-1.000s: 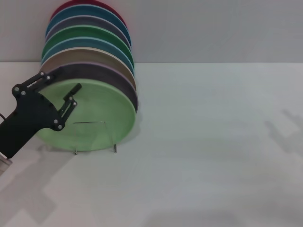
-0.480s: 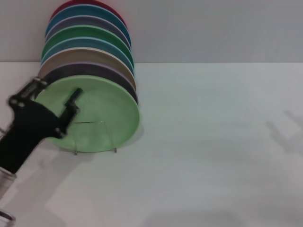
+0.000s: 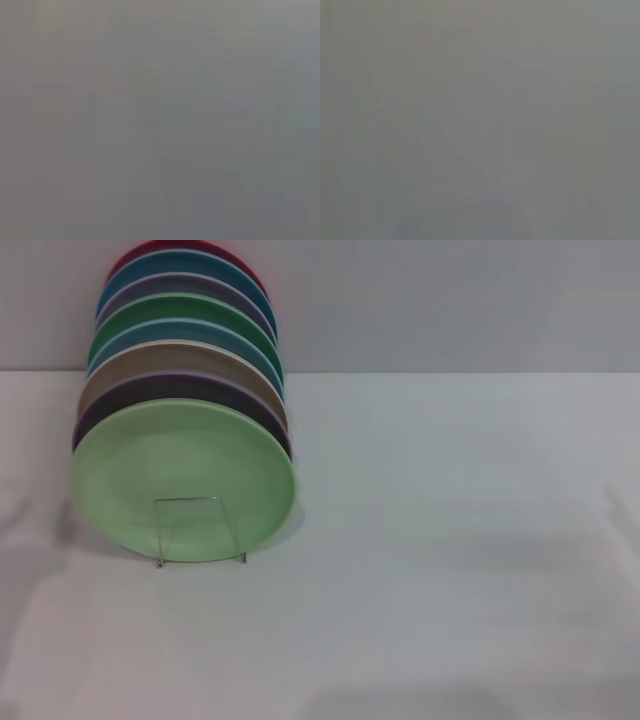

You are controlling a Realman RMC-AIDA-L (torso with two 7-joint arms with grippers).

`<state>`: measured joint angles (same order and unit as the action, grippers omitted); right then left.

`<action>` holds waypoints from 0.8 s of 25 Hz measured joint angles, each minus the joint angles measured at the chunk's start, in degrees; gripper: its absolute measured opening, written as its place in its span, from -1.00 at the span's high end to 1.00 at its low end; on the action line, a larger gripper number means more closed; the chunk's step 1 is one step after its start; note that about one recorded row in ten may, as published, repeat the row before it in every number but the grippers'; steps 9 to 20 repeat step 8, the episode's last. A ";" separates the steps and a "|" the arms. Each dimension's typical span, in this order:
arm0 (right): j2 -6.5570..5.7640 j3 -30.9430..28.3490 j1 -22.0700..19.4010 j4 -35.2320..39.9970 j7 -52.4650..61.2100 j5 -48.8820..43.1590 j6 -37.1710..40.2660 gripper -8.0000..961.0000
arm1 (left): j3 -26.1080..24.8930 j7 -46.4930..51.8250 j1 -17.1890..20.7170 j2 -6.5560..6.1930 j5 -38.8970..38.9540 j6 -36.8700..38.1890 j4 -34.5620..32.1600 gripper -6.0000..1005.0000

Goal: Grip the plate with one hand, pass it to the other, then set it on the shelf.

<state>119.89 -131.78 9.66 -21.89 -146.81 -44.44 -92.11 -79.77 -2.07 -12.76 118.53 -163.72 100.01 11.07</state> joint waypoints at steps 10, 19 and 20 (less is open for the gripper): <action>0.00 -0.38 1.51 2.77 -0.72 3.53 0.42 -0.54 | -3.63 9.38 -0.14 0.30 2.01 -7.68 -2.17 -0.07; 0.00 -0.38 1.51 2.77 -0.72 3.53 0.42 -0.54 | -3.63 9.38 -0.14 0.30 2.01 -7.68 -2.17 -0.07; 0.00 -0.38 1.51 2.77 -0.72 3.53 0.42 -0.54 | -3.63 9.38 -0.14 0.30 2.01 -7.68 -2.17 -0.07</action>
